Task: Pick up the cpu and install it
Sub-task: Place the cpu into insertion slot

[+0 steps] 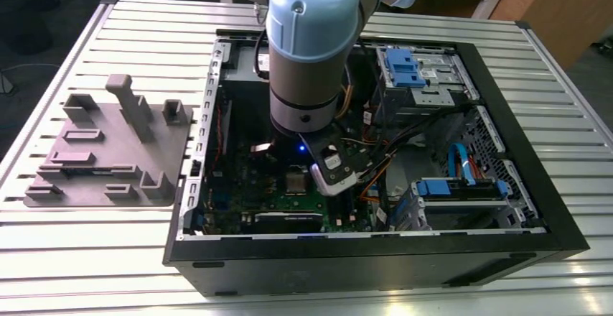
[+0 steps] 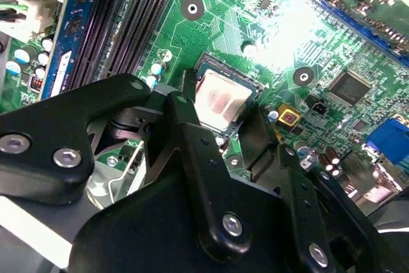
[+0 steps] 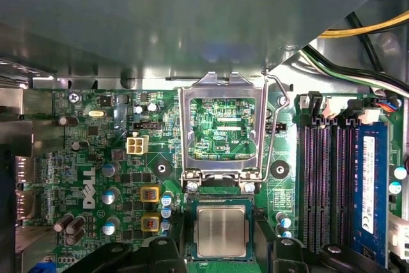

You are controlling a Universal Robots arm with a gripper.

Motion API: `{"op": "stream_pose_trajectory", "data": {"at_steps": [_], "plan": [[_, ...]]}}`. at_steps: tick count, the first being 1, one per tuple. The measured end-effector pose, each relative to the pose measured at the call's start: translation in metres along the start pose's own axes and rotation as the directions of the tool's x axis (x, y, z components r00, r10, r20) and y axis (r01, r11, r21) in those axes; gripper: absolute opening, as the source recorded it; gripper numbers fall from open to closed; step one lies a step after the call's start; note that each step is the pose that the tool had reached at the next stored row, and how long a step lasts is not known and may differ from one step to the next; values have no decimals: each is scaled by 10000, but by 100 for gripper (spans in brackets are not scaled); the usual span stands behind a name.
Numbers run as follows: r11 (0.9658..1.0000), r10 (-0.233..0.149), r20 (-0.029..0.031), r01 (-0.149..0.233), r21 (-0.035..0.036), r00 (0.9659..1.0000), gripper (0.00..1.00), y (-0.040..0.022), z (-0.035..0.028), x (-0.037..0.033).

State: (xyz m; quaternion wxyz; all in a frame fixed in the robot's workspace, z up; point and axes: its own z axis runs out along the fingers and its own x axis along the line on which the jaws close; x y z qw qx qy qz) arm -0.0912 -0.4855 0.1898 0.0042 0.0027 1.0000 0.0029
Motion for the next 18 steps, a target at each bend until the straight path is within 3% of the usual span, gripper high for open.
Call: {"op": "stream_pose_trajectory", "data": {"at_steps": [4, 15, 16, 18], "plan": [[10000, -1, 0, 1, -1, 10000, 45, 0, -3, 0], [10000, 1, 0, -1, -3, 10000, 45, 0, -2, -6], [10000, 1, 0, -1, -1, 10000, 52, 0, -2, -6], [10000, 0, -1, 0, 0, 10000, 52, 0, -3, -7]]}}
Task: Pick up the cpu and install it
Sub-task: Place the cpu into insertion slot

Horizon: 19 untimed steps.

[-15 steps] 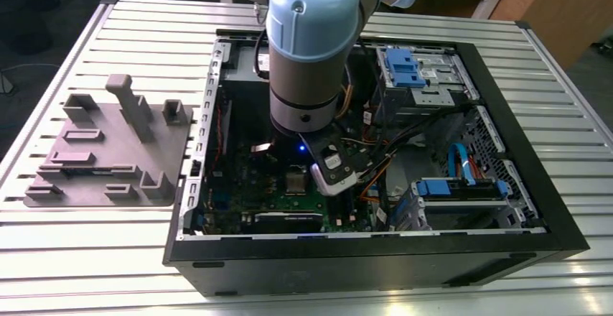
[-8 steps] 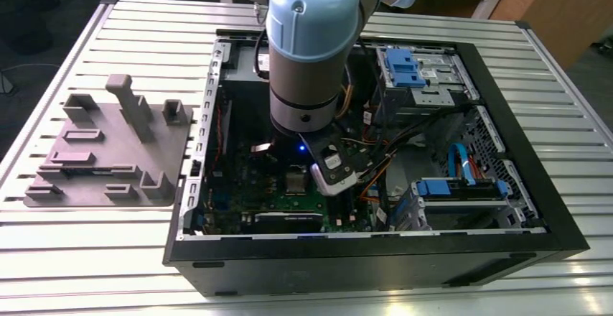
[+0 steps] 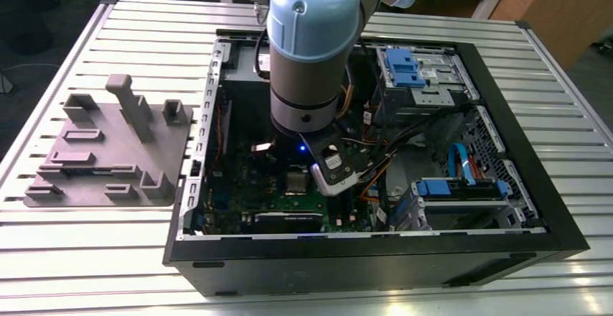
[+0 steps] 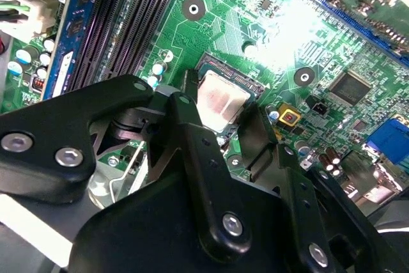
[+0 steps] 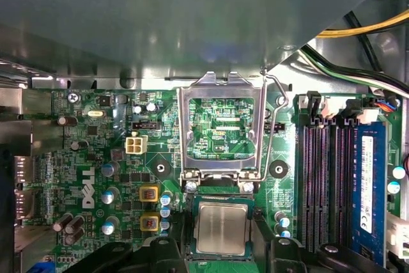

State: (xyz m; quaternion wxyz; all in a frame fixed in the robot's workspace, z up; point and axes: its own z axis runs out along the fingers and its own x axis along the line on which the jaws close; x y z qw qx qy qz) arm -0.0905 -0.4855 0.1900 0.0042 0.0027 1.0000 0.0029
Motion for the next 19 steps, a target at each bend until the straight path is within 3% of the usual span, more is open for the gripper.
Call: {"op": "stream_pose_trajectory", "data": {"at_steps": [10, 12, 13, 19], "plan": [[10000, -20, 0, 20, 0, 10000, 52, -9, 0, 0], [10000, -20, -1, 20, 3, 10000, 51, -10, -1, 0], [10000, -20, -1, 20, 2, 10000, 44, -10, -1, 0], [10000, -22, 0, 22, -1, 10000, 44, -11, 0, 0]]}}
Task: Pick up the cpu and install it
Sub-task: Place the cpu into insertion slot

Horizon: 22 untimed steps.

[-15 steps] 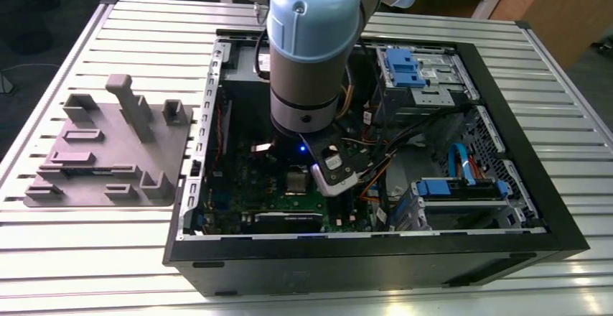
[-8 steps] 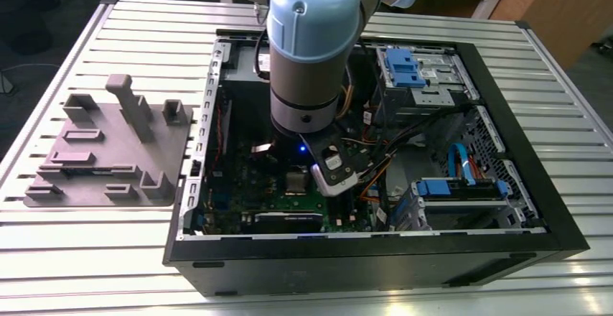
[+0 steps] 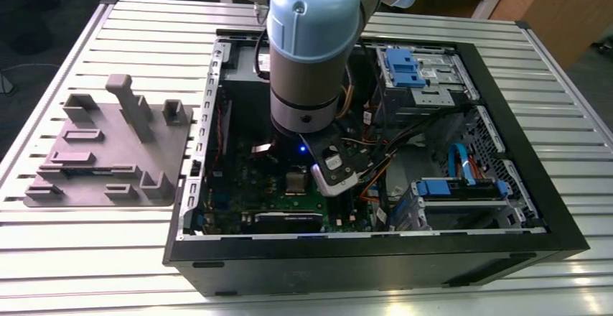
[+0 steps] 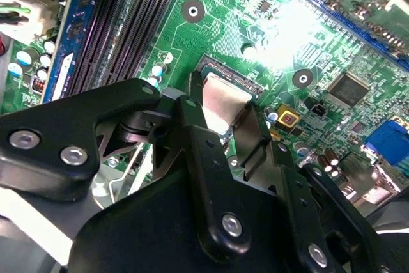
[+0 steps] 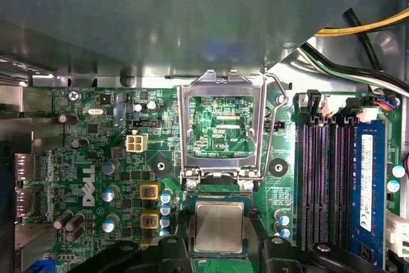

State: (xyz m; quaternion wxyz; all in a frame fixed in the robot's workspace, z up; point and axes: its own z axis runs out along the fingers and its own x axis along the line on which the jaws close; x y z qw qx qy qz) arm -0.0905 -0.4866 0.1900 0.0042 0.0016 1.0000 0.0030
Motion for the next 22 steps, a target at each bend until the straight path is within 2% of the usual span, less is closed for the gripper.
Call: {"op": "stream_pose_trajectory", "data": {"at_steps": [12, 22], "plan": [[9996, -294, -1, 294, -3, 9996, 44, -30, -4, 0], [9995, -311, -8, 311, -9, 9995, 44, -30, -38, 0]]}}
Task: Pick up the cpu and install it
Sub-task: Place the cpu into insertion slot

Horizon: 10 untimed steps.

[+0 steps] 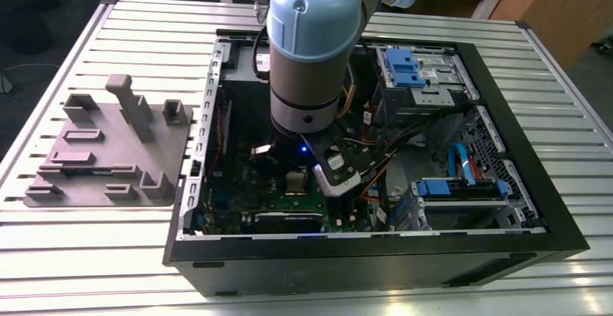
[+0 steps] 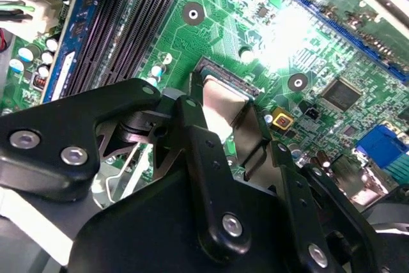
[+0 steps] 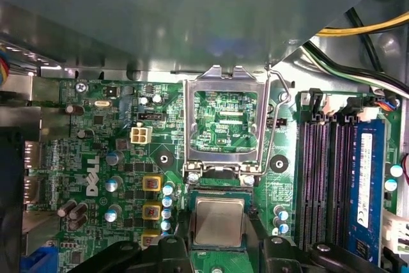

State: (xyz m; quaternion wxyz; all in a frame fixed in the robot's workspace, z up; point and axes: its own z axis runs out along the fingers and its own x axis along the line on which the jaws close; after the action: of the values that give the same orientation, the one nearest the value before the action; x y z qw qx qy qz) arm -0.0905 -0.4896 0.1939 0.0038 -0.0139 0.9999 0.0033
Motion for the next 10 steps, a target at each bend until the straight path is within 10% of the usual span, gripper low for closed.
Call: {"op": "stream_pose_trajectory", "data": {"at_steps": [10], "plan": [[9999, -148, -2, 148, -1, 9999, 44, -14, -1, 0]]}}
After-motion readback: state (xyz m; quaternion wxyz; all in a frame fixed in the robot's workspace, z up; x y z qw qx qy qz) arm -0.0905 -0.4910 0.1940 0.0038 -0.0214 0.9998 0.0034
